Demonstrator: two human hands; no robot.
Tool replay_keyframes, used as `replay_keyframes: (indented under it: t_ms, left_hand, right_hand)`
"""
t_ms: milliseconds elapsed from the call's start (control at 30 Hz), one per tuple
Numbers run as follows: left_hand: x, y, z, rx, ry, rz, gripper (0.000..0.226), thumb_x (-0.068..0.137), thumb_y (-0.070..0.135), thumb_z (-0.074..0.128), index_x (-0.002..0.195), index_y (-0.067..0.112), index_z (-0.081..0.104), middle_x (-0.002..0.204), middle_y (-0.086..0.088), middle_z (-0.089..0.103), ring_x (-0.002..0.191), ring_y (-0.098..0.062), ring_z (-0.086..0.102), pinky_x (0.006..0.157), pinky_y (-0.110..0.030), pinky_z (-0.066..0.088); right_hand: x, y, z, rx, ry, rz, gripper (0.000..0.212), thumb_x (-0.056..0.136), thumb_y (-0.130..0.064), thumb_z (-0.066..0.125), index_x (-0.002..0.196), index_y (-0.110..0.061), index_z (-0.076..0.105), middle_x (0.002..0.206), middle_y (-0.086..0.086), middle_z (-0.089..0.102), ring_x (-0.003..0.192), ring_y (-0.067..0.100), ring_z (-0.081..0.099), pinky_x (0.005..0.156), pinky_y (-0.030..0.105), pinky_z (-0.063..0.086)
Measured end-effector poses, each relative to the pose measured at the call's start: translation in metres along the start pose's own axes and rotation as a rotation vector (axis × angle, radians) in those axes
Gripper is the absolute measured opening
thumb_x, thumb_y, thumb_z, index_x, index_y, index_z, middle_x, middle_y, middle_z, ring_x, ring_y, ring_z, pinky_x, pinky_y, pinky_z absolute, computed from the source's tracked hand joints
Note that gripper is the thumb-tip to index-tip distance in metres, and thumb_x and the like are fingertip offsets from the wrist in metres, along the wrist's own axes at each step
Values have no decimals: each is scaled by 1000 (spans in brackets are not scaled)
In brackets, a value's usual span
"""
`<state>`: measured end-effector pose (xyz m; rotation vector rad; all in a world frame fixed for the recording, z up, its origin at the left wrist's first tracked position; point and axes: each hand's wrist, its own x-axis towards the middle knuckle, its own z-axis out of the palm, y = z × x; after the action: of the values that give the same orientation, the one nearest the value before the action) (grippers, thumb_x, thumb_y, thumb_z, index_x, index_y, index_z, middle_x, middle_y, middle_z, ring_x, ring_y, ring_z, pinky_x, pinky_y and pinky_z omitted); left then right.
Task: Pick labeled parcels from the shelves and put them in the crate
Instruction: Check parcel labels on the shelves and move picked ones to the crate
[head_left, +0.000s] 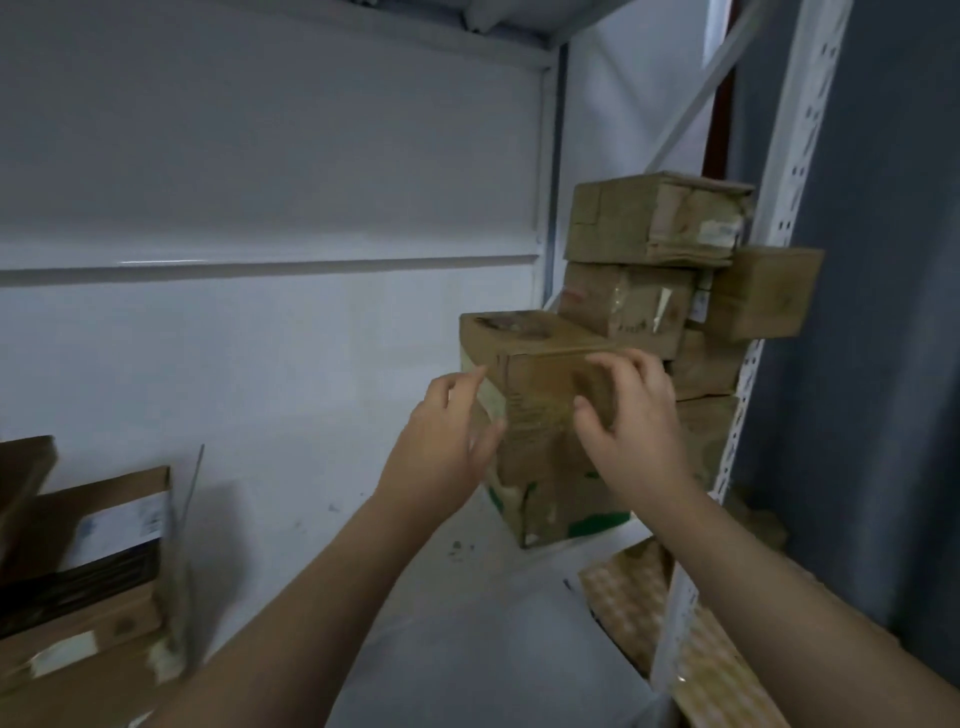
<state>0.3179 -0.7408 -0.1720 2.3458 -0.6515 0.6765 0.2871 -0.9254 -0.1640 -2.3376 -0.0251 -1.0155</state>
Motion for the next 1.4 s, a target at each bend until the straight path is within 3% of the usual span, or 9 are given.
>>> replay_keyframes:
  t_ms: [133,200,300,633,767,867,1100,1300,1400]
  left_hand:
    - [41,31,16,-26,-141,-164,67,94,54,39,148,43,0,158,-13,2,135,-32,36,106,-37,33]
    - [53,36,24,29,-134,-164,63,95,54,39,149,39,11,154,-16,21,128,-31,44,100,-36,39]
    - [53,31,37,-1,-12,-162,53,95,48,44,143,30,28,133,-9,51,111,-26,55,88,-34,46]
    - [-49,21,23,-391,464,-379,61,71,58,57,124,35,39,125,3,37,107,-9,48,80,-12,43]
    - [-94,-10,22,-492,458,-580,76,64,82,55,118,31,42,123,-2,47,110,-15,53,90,-38,50]
    - [-114,-18,15,-411,390,-679,74,67,87,38,105,25,48,107,-3,57,100,-16,57,79,-29,47]
    - [-112,-10,-8,-350,345,-741,42,85,61,46,111,28,54,103,13,59,95,-2,57,79,-27,46]
    - [-122,-24,1,-247,354,-760,24,95,29,53,118,23,54,108,3,63,86,-5,60,67,-20,47]
    - [-123,-24,4,-147,360,-699,25,97,23,50,122,20,53,108,6,58,84,1,56,67,-14,42]
  right_hand:
    - [21,24,-4,122,-88,99,65,90,-26,59,147,-22,29,144,3,38,133,21,34,111,43,32]
    - [27,32,-2,193,-121,86,65,90,-26,58,148,-23,28,138,1,46,130,21,40,108,46,36]
    - [26,36,1,333,-116,65,57,92,-19,57,144,-22,34,119,-10,53,118,15,50,103,39,42]
    - [-15,6,31,467,-59,-306,47,91,-25,56,136,-15,51,128,-9,42,117,-7,37,95,-3,28]
    - [-40,-16,59,434,-121,-483,37,94,-18,53,130,-23,59,129,-3,58,118,7,50,101,16,36]
    - [-64,-20,83,357,-144,-563,34,91,-19,54,124,-20,64,122,3,66,110,21,63,91,39,52]
    - [-88,-27,100,468,-330,-681,26,89,-21,52,96,-10,74,103,4,73,99,18,67,90,33,53]
    - [-87,-6,96,314,-108,-358,27,85,-15,58,111,-15,66,111,1,64,102,17,58,89,37,48]
    - [-89,4,92,449,-266,-93,47,86,-22,66,130,-17,49,127,-2,48,111,5,44,87,12,39]
